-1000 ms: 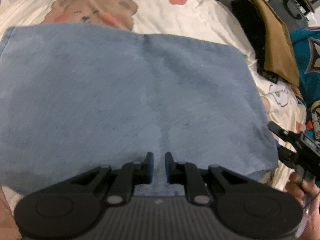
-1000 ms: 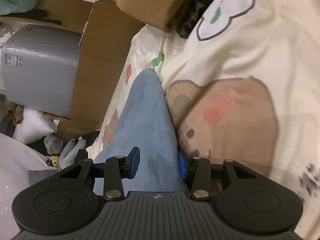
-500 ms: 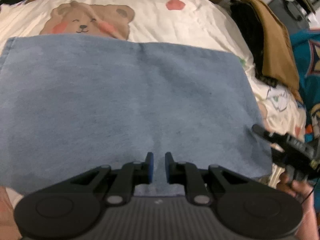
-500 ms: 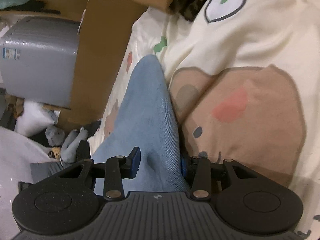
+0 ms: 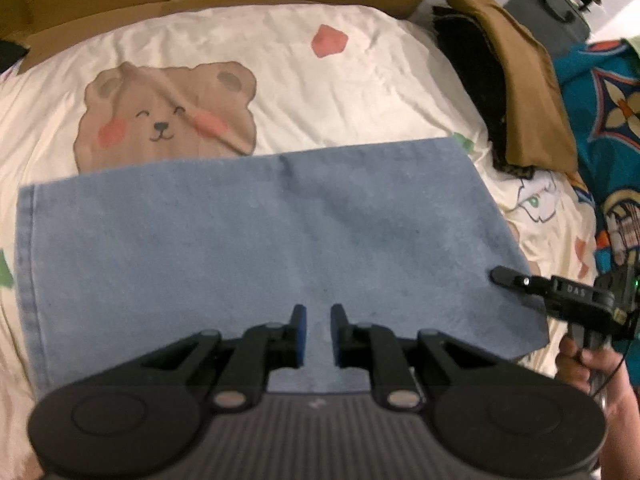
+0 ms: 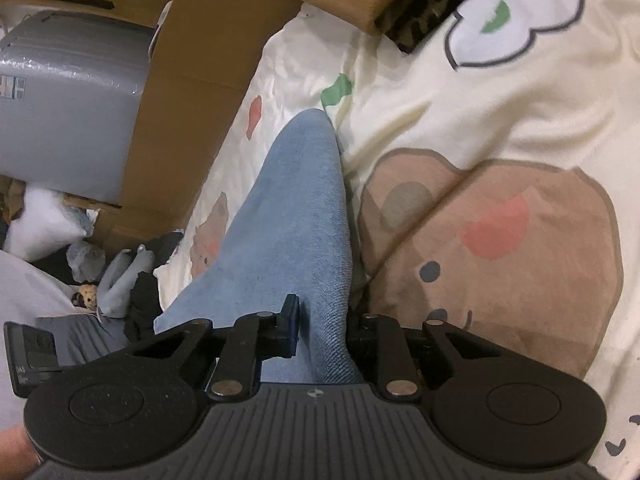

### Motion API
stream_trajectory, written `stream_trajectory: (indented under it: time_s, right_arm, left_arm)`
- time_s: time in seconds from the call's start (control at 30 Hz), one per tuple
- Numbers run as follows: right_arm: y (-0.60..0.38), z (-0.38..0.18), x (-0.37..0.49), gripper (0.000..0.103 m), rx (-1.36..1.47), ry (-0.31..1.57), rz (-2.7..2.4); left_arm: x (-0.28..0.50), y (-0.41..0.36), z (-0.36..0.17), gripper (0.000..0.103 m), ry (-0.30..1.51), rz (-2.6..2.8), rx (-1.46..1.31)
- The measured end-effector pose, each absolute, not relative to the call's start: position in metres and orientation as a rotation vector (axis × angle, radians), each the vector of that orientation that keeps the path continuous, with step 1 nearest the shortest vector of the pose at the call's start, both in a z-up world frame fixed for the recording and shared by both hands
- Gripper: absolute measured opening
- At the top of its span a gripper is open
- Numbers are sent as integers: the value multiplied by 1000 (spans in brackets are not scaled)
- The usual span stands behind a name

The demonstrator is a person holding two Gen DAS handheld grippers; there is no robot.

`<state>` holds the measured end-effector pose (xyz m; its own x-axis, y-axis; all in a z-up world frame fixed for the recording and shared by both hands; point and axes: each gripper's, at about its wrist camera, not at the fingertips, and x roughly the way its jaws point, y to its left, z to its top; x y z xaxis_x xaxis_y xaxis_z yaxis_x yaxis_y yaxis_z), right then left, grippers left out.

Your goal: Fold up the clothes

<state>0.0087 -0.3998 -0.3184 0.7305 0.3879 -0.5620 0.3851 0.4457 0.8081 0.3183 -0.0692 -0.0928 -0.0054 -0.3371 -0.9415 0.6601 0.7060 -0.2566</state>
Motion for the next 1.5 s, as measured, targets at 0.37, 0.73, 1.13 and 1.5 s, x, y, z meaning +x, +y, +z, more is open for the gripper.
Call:
stream_trajectory:
  time_s: [0.37, 0.73, 1.13, 1.5]
  right_arm:
    - [-394, -298, 18, 8, 1126, 849, -67]
    - [-362, -236, 41, 7, 963, 919, -119]
    - [-314, -162, 85, 6, 772, 1028, -153]
    - [-259, -102, 146, 6, 490, 1178, -85]
  left_arm:
    - [347, -22, -83, 16, 1305, -886, 286]
    - [351, 43, -85, 22, 1267, -876, 193]
    - [362, 88, -87, 23, 1171, -838, 106]
    - [375, 108, -75, 27, 1131, -830, 26]
